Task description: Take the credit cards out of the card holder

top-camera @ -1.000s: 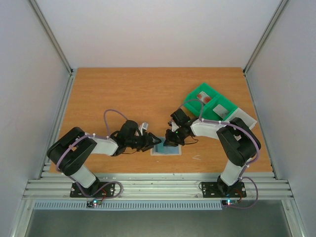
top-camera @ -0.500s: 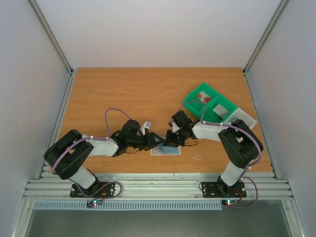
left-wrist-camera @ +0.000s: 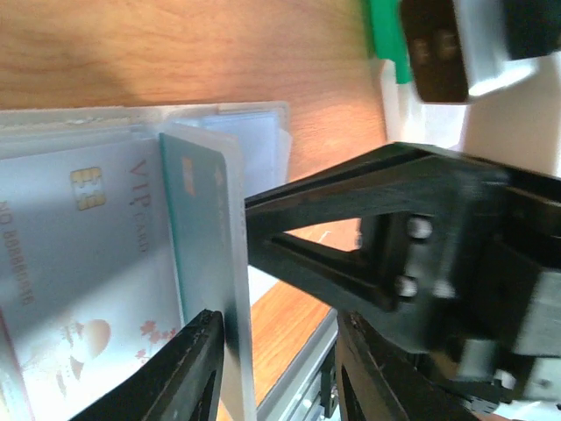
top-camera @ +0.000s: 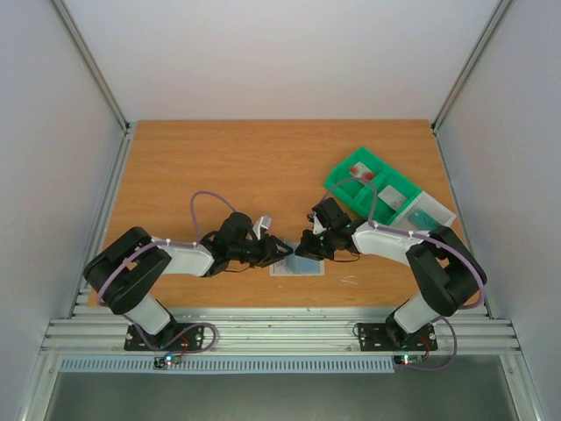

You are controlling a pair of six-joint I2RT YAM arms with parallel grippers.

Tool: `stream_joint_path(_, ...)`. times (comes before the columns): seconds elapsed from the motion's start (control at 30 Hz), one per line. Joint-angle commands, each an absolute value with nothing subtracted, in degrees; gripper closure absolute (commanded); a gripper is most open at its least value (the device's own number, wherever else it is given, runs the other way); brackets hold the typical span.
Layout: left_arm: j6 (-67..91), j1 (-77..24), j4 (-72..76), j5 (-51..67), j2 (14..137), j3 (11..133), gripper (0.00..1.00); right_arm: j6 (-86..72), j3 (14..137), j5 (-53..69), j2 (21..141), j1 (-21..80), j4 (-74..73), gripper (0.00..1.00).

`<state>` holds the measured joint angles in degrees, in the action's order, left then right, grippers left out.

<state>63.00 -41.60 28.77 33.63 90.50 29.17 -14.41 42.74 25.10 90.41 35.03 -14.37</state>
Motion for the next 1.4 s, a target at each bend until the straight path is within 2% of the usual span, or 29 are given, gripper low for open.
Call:
stream_joint_path(0.0, 63.22, -42.36, 32.64, 33.37, 93.39, 30.92, 0.65, -14.97, 41.89, 22.69, 87.86, 34.46, -13.68, 0.87)
stream_joint_path(0.67, 64.15, -45.08, 34.49, 34.14, 97.19, 34.49, 0.65, -13.23, 41.75, 9.40, 74.37, 32.21, -25.95, 0.85)
stream_joint_path(1.1, 63.58, -45.45, 33.61, 32.60, 96.54, 33.45, 0.65, -12.69, 42.12, 10.15, 73.38, 32.25, -26.66, 0.84)
stream_joint_path(1.37, 60.53, -45.44, 26.33, 28.69, 95.80, 34.05, 0.65, -12.39, 41.94, 14.00, 76.56, 32.25, -24.70, 0.84)
